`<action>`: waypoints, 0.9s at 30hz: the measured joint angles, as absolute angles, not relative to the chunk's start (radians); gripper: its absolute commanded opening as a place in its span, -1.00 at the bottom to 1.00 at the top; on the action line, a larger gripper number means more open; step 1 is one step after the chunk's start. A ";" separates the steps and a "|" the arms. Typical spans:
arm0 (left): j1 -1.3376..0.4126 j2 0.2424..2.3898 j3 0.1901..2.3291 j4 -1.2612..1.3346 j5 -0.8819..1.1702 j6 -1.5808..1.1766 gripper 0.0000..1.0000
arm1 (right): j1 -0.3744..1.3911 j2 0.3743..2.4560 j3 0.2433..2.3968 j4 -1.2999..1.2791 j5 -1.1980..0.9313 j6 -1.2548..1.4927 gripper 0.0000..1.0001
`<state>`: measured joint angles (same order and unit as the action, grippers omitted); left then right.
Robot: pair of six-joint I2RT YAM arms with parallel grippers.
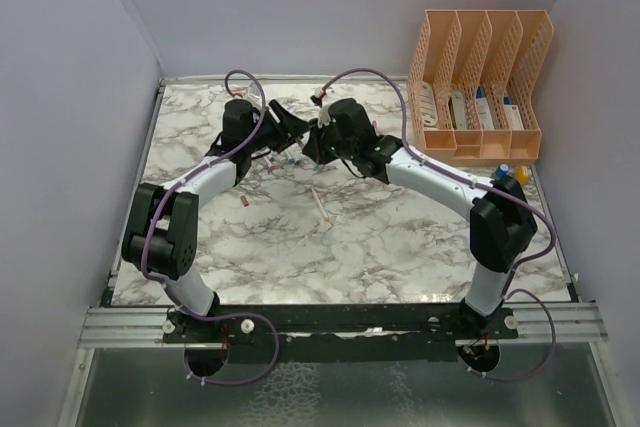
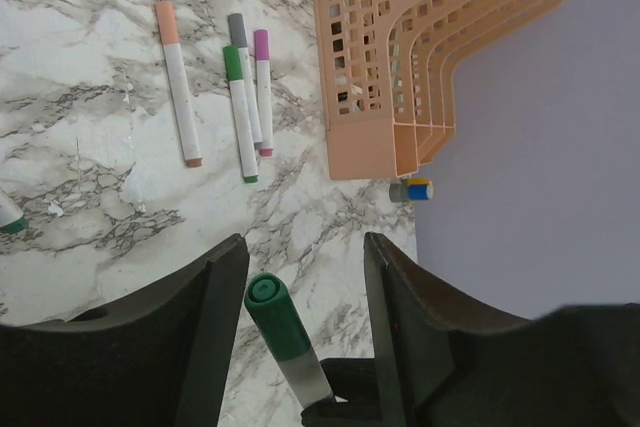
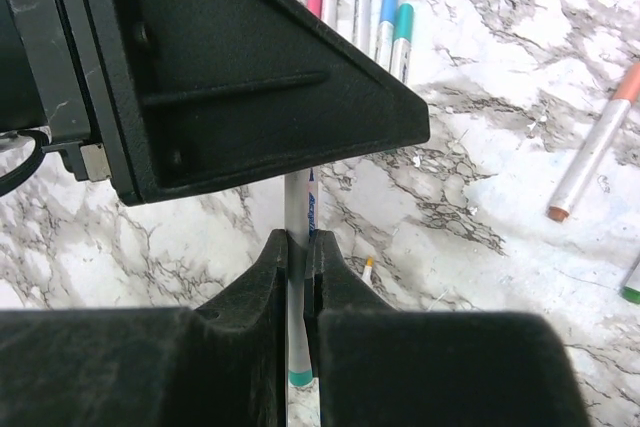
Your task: Open the pen caps
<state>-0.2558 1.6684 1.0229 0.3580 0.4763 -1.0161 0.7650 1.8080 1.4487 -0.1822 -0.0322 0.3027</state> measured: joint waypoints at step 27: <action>-0.256 1.668 1.002 0.403 0.487 -1.039 -1.00 | 0.765 1.788 1.397 -0.162 -0.025 0.307 0.37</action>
<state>-0.2558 1.6684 1.0016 0.4030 0.4866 -1.0393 0.7650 1.7878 1.3968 -0.1616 -0.0246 0.3065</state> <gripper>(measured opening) 0.165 0.448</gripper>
